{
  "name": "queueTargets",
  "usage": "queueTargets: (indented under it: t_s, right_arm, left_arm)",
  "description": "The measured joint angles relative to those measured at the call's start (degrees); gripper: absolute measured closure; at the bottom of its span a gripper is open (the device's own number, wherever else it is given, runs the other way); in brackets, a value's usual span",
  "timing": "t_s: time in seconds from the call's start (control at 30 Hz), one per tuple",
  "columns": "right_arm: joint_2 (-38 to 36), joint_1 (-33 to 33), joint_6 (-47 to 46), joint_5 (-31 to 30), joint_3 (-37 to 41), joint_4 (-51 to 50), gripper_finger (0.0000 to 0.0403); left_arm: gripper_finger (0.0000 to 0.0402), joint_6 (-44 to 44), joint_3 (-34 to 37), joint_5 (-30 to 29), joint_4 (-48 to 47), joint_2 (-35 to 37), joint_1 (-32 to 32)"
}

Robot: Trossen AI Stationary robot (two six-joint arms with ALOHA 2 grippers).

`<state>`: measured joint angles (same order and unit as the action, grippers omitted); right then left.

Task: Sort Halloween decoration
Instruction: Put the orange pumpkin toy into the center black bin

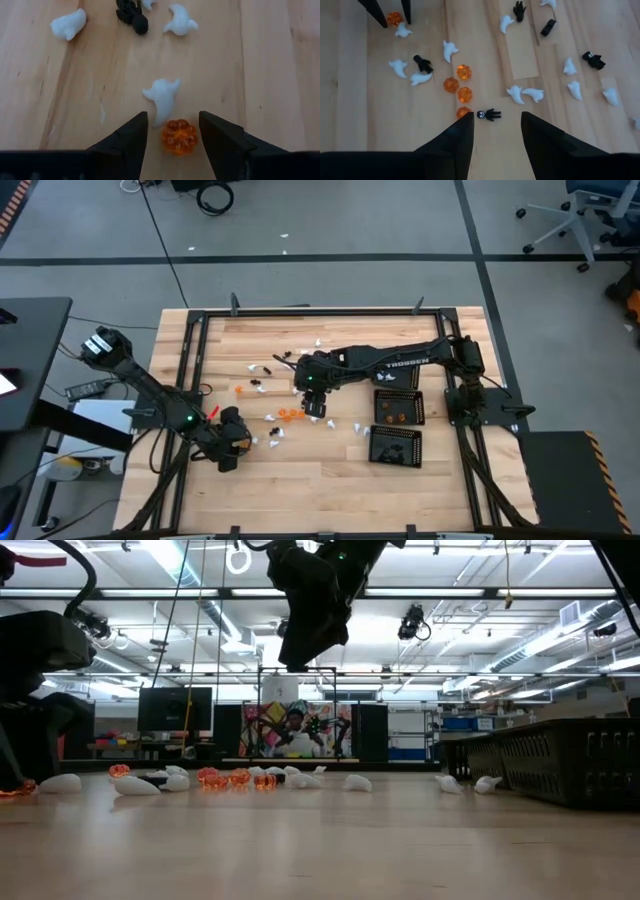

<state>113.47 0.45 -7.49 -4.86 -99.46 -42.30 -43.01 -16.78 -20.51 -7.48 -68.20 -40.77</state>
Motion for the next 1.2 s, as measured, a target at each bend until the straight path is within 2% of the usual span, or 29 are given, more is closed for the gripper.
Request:
queueTargets:
  t_s: [0.53,0.8,1.2]
  right_arm:
    - [0.02,0.02,-0.43,0.14,0.00,0.23,0.0235]
    - [-0.14,0.02,-0.44,0.20,0.02,-0.19,0.0235]
    - [-3.75,-1.35,0.18,-1.51,0.02,-3.80,0.0235]
  left_arm:
    - [0.0281,0.00,0.08,-0.93,-4.00,0.02,-2.95]
    - [0.0286,-1.90,-0.62,-1.09,-4.07,0.29,-2.90]
    - [0.0286,5.03,-4.72,-2.60,-3.83,0.17,3.14]
